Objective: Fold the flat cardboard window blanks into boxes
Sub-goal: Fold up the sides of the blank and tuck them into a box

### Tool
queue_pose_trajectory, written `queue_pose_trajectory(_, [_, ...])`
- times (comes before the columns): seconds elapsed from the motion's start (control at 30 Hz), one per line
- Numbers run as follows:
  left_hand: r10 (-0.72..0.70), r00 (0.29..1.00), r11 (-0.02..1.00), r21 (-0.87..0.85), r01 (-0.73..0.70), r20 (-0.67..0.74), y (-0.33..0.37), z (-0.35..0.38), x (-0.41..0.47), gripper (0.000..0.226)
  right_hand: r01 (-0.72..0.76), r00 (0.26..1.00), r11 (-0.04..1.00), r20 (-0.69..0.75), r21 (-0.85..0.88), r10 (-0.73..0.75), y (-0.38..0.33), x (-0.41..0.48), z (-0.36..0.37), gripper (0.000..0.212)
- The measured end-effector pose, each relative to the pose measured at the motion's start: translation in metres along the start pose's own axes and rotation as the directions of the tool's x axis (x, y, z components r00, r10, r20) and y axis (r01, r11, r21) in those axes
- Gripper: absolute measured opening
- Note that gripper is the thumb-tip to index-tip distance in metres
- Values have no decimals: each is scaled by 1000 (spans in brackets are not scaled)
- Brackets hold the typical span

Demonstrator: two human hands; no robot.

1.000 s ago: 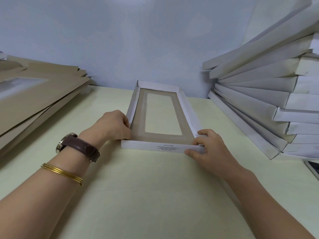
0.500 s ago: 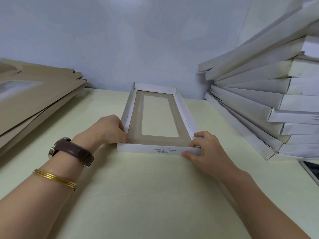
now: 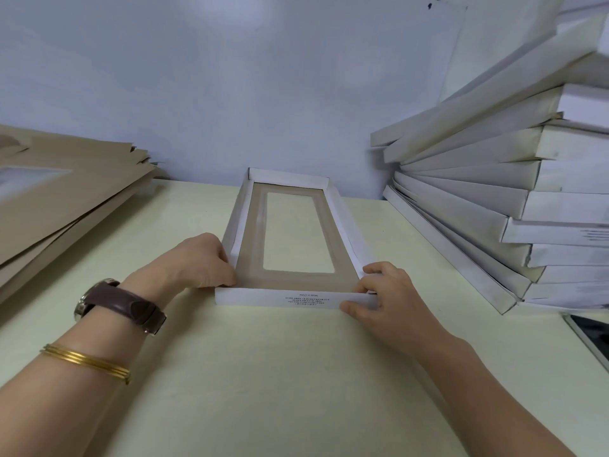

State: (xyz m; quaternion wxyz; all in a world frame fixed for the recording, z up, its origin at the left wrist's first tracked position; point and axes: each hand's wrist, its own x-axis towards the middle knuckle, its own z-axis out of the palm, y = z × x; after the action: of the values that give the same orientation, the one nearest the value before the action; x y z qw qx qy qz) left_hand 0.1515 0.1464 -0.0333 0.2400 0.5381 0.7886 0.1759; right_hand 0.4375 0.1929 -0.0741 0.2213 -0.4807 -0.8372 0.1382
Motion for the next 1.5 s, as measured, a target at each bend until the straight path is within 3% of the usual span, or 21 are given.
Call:
queue_pose_trajectory(0.1, [-24, 999, 1000, -7, 24, -25, 1, 1, 2, 8, 5, 1000, 1000, -1, -11, -5, -1, 0, 0, 28])
queue_pose_trajectory(0.4, [-40, 999, 999, -18, 39, -28, 3, 3, 6, 17, -5, 1000, 999, -19, -34, 4, -3, -1, -1, 19])
queue_pose_trajectory(0.6, [9, 997, 1000, -5, -9, -82, 1, 6, 8, 20, -115, 988, 989, -115, -93, 104, -3, -1, -1, 29])
queue_pose_trajectory(0.77, [21, 995, 1000, 19, -19, -93, 0, 7, 9, 20, -138, 984, 990, -107, 28, 140, 0, -3, -4, 27])
queue_pose_trajectory(1.1, [18, 993, 1000, 21, -15, -113, 2, 11, 6, 19, -81, 994, 997, -76, 0, 81, -3, -2, -8, 21])
queue_pose_trajectory(1.37, [6, 988, 998, -59, -15, -153, -1, 10, 4, 11, -64, 973, 966, -200, 251, 116, -12, 0, -13, 20])
queue_pose_trajectory(1.5, [41, 979, 978, -193, -80, -201, -5, 10, 6, 11, -58, 961, 931, -233, 360, 150, -15, 1, -13, 19])
